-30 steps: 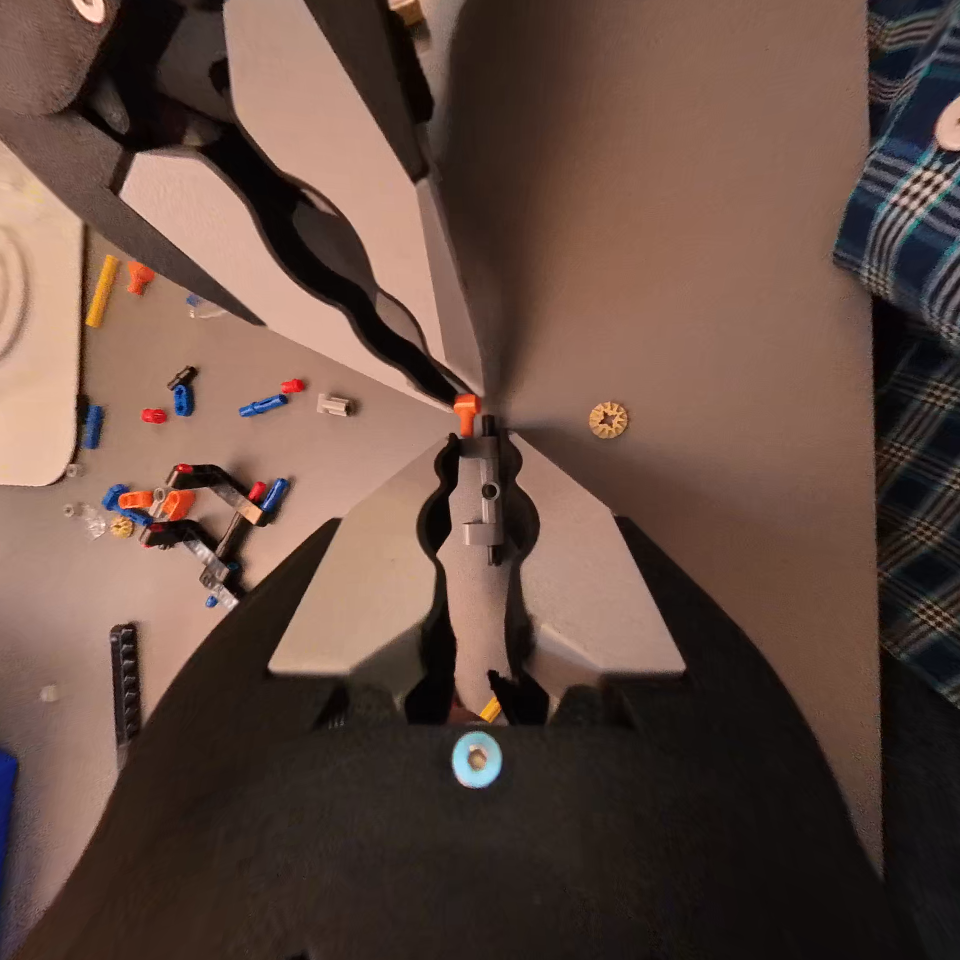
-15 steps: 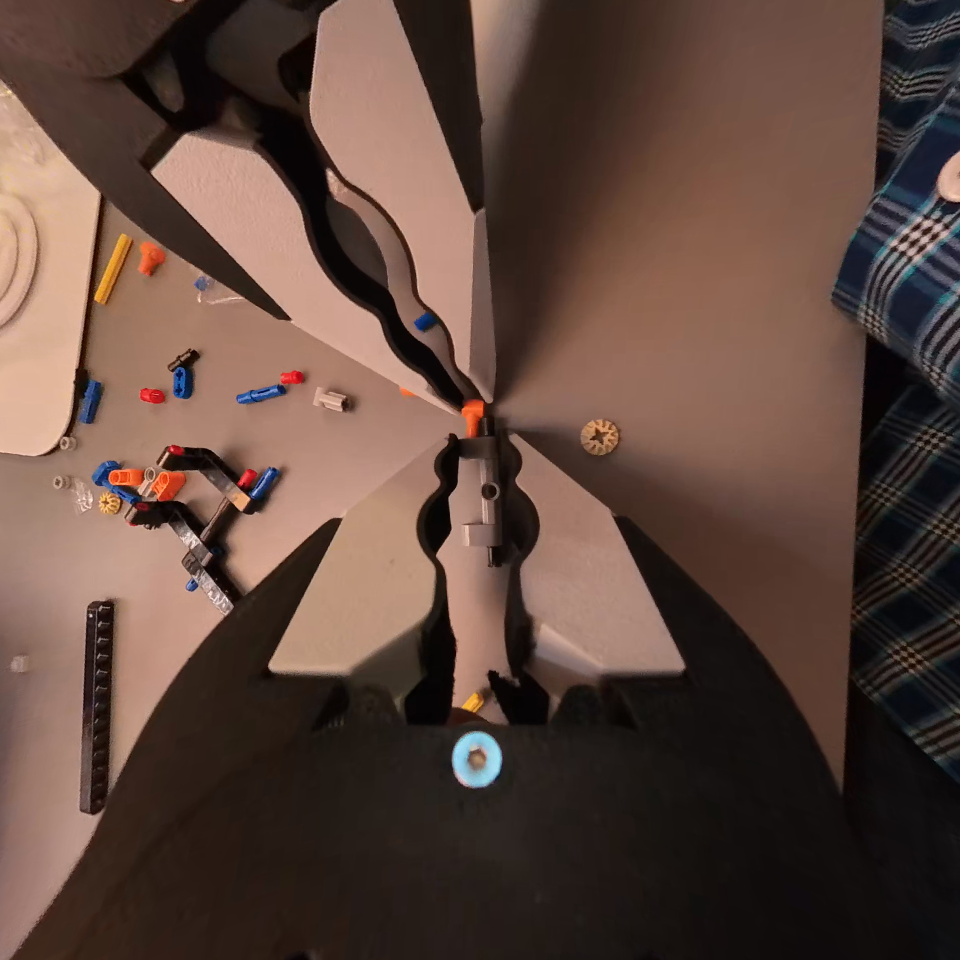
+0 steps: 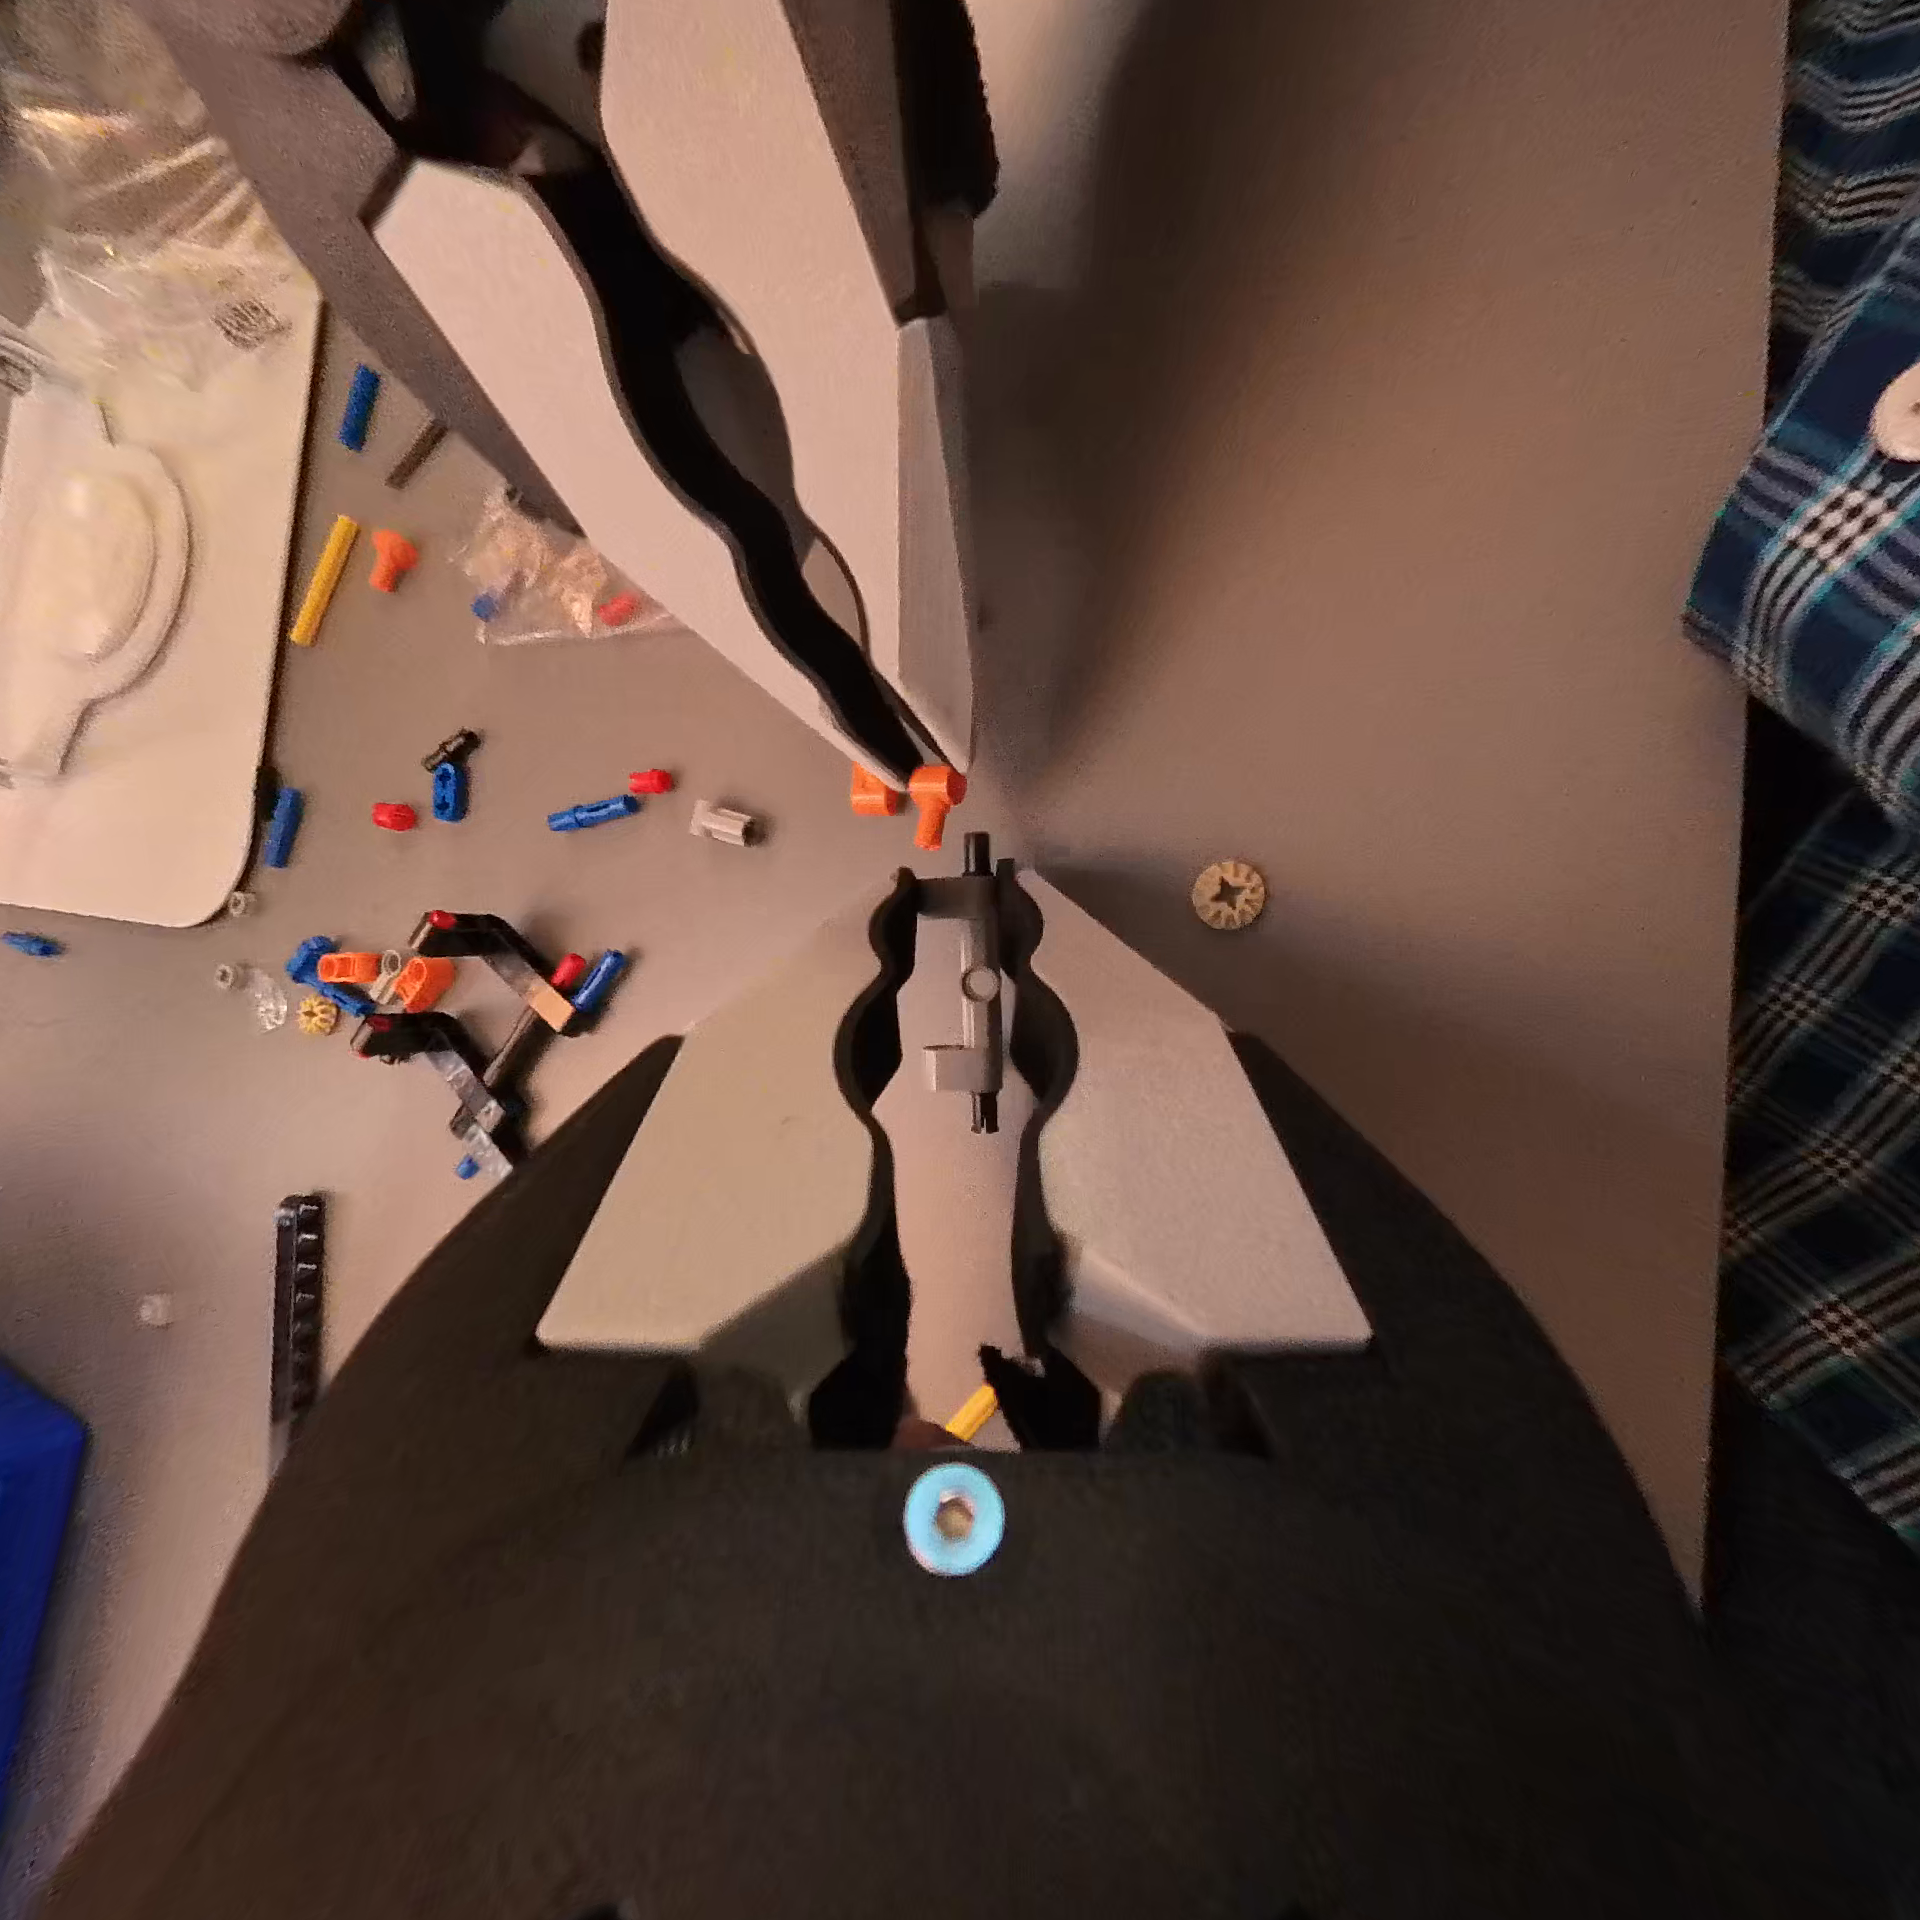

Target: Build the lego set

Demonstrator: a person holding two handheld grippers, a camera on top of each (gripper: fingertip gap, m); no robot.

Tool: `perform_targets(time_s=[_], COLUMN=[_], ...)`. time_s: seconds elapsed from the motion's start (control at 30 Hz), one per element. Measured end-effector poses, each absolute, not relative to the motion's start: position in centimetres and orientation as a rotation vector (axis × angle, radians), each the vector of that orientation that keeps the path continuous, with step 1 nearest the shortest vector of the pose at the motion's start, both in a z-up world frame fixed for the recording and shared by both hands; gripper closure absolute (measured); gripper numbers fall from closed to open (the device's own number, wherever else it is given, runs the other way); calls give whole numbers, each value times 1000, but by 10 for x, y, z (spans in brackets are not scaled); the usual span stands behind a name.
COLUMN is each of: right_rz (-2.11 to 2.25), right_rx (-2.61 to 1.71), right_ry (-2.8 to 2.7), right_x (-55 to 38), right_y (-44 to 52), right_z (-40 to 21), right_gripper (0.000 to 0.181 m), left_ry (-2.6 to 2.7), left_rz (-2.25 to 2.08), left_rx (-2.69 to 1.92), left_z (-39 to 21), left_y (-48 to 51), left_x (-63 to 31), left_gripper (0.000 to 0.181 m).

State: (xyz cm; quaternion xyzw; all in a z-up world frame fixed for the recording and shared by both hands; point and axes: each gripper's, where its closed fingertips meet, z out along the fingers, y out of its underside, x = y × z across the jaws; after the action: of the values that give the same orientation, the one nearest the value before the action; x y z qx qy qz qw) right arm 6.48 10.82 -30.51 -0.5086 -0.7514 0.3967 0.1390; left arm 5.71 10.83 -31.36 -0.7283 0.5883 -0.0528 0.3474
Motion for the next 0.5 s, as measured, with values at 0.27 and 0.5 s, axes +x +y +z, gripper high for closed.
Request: perform_targets(time_s=[0.27,0.5], right_rz=[1130,1086], right_rx=[-1543,-1500], right_ry=[-2220,-2262], right_x=[64,59], right_y=[106,104], right_z=[-318,-322], right_gripper=[176,173], left_ry=[1598,1693], left_rz=[-45,-18], left_rx=[-1815,-1791], left_z=[-316,-325], left_y=[107,104], left_x=[60,65], left_gripper=[169,169])
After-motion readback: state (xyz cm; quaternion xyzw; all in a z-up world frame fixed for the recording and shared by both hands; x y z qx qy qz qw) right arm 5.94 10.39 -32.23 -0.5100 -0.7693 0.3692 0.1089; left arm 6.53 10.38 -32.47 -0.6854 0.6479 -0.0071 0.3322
